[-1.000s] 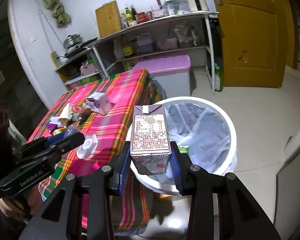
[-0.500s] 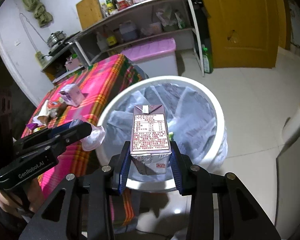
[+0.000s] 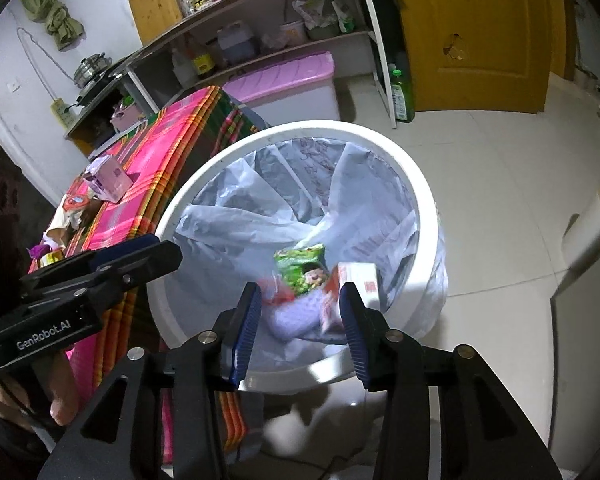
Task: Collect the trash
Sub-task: 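Open the left tool releasing the cup while the right tool releases the carton into the bin, then move both open tools back over the table toward the wrappers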
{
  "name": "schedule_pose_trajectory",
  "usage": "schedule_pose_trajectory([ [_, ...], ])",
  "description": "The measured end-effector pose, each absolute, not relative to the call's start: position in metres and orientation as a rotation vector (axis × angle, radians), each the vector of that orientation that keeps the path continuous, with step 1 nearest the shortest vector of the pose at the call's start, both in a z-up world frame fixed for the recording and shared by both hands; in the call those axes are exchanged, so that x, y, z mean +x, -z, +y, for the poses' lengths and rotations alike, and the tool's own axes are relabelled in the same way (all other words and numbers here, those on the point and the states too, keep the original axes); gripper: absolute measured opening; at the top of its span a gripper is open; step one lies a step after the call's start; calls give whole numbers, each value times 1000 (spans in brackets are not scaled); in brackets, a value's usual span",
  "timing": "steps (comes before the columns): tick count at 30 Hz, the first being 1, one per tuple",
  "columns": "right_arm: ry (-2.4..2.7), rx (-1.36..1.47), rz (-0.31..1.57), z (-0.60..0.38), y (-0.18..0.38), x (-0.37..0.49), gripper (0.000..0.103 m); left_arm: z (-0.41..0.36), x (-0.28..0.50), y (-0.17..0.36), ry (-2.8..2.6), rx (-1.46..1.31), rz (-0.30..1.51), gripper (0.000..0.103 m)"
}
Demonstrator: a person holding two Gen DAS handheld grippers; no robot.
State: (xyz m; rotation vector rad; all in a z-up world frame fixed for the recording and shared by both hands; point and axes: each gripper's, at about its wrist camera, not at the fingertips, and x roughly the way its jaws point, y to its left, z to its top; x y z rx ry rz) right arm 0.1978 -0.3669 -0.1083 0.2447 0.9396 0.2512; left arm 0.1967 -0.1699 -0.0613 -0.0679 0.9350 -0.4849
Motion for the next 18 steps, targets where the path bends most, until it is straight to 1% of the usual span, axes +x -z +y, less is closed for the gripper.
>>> schedule_pose_trajectory([
  [8, -275, 258, 874, -367, 85, 185, 42, -158, 186, 49, 475, -108, 900, 43],
  [18, -357, 200, 767, -338, 50, 162, 42, -131, 150, 22, 445, -134, 805, 43],
])
